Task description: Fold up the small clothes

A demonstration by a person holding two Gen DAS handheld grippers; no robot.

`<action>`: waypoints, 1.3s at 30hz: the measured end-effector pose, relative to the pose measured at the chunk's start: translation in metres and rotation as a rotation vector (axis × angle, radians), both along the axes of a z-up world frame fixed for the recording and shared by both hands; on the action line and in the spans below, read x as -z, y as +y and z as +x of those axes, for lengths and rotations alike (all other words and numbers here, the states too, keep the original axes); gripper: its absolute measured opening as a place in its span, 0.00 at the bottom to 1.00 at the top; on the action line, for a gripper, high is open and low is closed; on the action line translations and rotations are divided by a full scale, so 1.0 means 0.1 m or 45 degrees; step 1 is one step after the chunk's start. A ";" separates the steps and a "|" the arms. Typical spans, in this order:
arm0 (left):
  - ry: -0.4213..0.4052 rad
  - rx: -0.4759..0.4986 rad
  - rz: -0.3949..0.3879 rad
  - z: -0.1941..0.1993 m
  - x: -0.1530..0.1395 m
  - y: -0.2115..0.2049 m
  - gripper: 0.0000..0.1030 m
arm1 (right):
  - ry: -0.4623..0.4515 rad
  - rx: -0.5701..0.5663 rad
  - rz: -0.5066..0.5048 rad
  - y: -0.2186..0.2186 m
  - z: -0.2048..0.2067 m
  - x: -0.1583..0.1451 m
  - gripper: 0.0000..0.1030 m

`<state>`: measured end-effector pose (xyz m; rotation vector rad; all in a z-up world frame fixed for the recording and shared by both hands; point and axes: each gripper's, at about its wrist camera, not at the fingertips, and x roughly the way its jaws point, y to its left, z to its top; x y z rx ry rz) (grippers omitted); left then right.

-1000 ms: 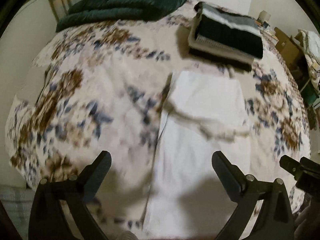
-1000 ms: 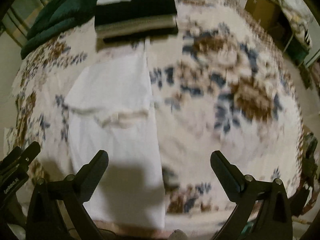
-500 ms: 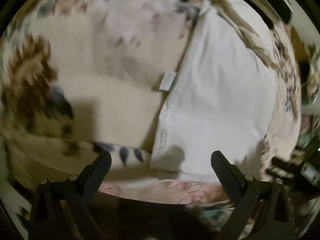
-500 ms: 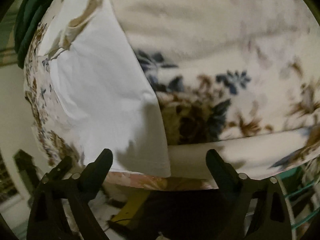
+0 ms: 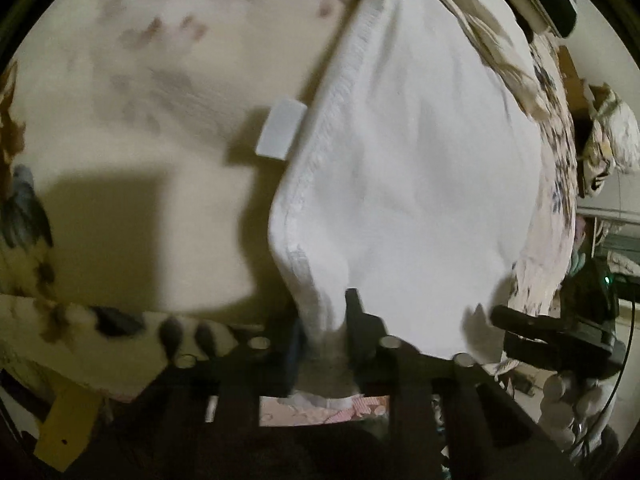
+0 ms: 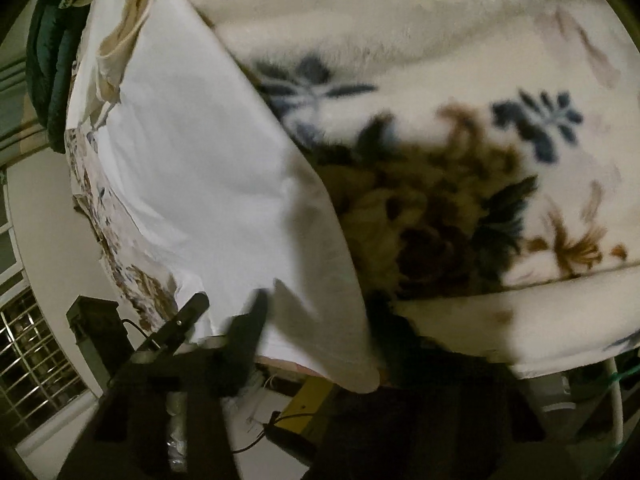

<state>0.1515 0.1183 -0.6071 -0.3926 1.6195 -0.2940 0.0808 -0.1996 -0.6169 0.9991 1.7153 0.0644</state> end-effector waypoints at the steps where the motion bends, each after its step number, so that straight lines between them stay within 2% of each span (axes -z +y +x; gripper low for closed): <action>1: -0.010 -0.008 -0.008 -0.02 -0.03 0.00 0.08 | 0.006 0.003 -0.003 0.00 0.00 0.00 0.18; 2: -0.013 -0.015 -0.017 -0.02 -0.05 0.01 0.07 | -0.002 0.027 0.011 -0.01 -0.02 -0.02 0.09; 3: -0.011 -0.032 -0.035 -0.03 -0.08 0.03 0.06 | -0.007 0.040 0.027 0.01 -0.02 -0.03 0.08; 9: -0.017 -0.166 -0.194 0.03 -0.44 0.18 0.06 | -0.089 0.106 0.205 -0.01 0.03 -0.36 0.05; 14: -0.083 -0.274 -0.328 0.37 -0.79 0.25 0.06 | -0.183 0.126 0.295 -0.04 0.34 -0.73 0.05; 17: -0.163 -0.285 -0.380 0.77 -0.99 0.19 0.06 | -0.227 0.141 0.322 -0.09 0.67 -0.90 0.05; 19: -0.207 -0.280 -0.376 1.01 -1.05 0.16 0.06 | -0.242 0.157 0.306 -0.12 0.94 -0.96 0.05; 25: -0.289 -0.306 -0.396 1.87 -1.05 -0.01 0.06 | -0.299 0.261 0.277 -0.32 1.87 -1.02 0.05; 29: -0.273 -0.307 -0.414 2.41 -0.96 -0.04 0.07 | -0.286 0.340 0.236 -0.43 2.51 -0.96 0.06; 31: -0.225 -0.341 -0.461 2.67 -0.87 -0.02 0.10 | -0.279 0.372 0.243 -0.49 2.79 -0.89 0.07; 33: -0.184 -0.378 -0.478 2.87 -0.80 0.04 0.15 | -0.285 0.422 0.257 -0.58 3.00 -0.83 0.12; 35: -0.196 -0.417 -0.486 2.96 -0.79 0.12 0.22 | -0.314 0.474 0.262 -0.69 3.10 -0.83 0.34; 37: -0.232 -0.458 -0.501 3.04 -0.81 0.23 0.38 | -0.362 0.522 0.250 -0.82 3.13 -0.86 0.47; 39: -0.260 -0.479 -0.483 3.09 -0.83 0.32 0.46 | -0.376 0.519 0.191 -0.89 3.14 -0.89 0.52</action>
